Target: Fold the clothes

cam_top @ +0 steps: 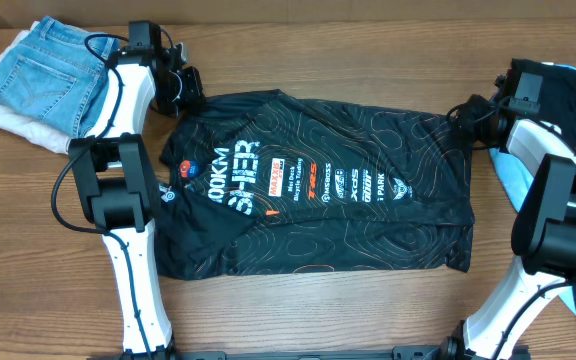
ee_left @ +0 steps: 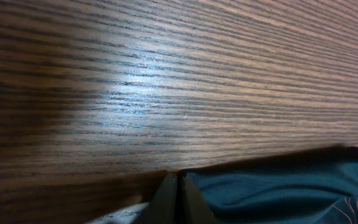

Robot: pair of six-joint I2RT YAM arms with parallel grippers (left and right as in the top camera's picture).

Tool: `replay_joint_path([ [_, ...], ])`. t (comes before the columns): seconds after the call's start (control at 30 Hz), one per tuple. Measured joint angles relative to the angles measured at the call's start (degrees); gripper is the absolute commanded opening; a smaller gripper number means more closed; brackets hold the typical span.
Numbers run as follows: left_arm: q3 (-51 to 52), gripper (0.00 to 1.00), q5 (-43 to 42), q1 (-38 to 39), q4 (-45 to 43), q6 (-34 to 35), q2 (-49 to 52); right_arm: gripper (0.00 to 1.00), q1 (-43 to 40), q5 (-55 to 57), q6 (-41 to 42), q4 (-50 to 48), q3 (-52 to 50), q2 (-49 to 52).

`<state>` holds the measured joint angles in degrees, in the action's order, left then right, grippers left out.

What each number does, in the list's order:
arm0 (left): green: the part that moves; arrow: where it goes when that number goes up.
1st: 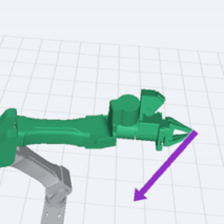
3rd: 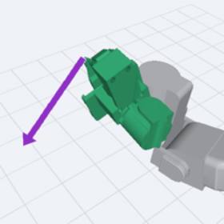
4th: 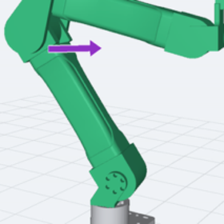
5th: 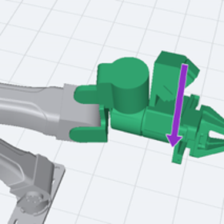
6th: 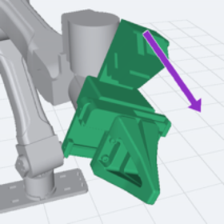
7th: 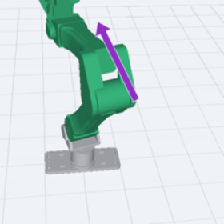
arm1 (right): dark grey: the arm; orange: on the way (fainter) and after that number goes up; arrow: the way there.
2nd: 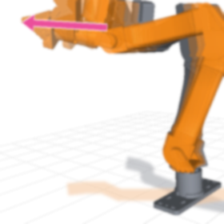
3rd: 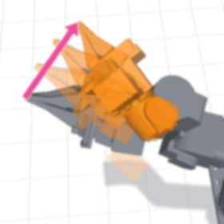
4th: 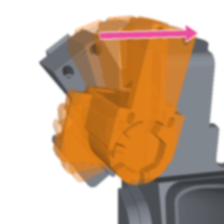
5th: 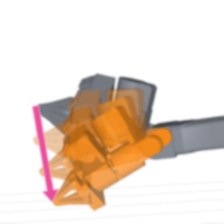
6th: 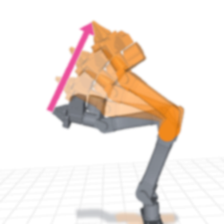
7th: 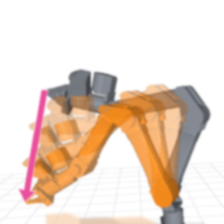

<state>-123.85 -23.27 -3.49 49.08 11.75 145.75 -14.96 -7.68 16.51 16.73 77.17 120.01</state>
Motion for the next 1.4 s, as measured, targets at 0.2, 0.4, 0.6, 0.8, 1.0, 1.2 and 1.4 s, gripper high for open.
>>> replay_joint_path([
  [0.2, -0.02, 0.04, 0.13, 0.02, 0.04, 0.00, 0.00, 0.16, 0.00, 0.00, -0.22, -0.44, 0.00, 0.92],
  [0.4, -0.07, 0.04, 0.13, 0.00, 0.48, 0.00, 0.00, 0.04, 0.00, 0.09, 0.22, -0.46, 0.00, 1.09],
  [0.6, -0.87, 0.04, 0.15, -0.04, 4.46, -0.46, -0.02, 0.04, -0.04, 0.63, 0.76, 1.81, 0.31, 1.14],
  [0.8, -1.18, 0.04, 0.59, -0.87, 10.43, -1.29, -1.42, 0.04, -0.63, 2.03, 1.73, 10.05, 3.76, 1.14],
  [1.0, -1.40, 0.04, 3.19, -1.44, 16.15, -1.25, -7.30, 0.04, -1.77, 2.19, 4.26, 17.42, 7.69, 1.14],
  [1.2, -2.23, 0.04, 5.99, -1.40, 20.74, -1.22, -10.69, 0.04, -1.95, 2.16, 5.73, 22.29, 8.44, 0.79],
  [1.4, -2.23, 0.04, 7.23, -1.44, 26.36, -1.20, -10.69, 0.04, -2.75, 2.16, 7.23, 28.57, 8.44, -2.78],
])
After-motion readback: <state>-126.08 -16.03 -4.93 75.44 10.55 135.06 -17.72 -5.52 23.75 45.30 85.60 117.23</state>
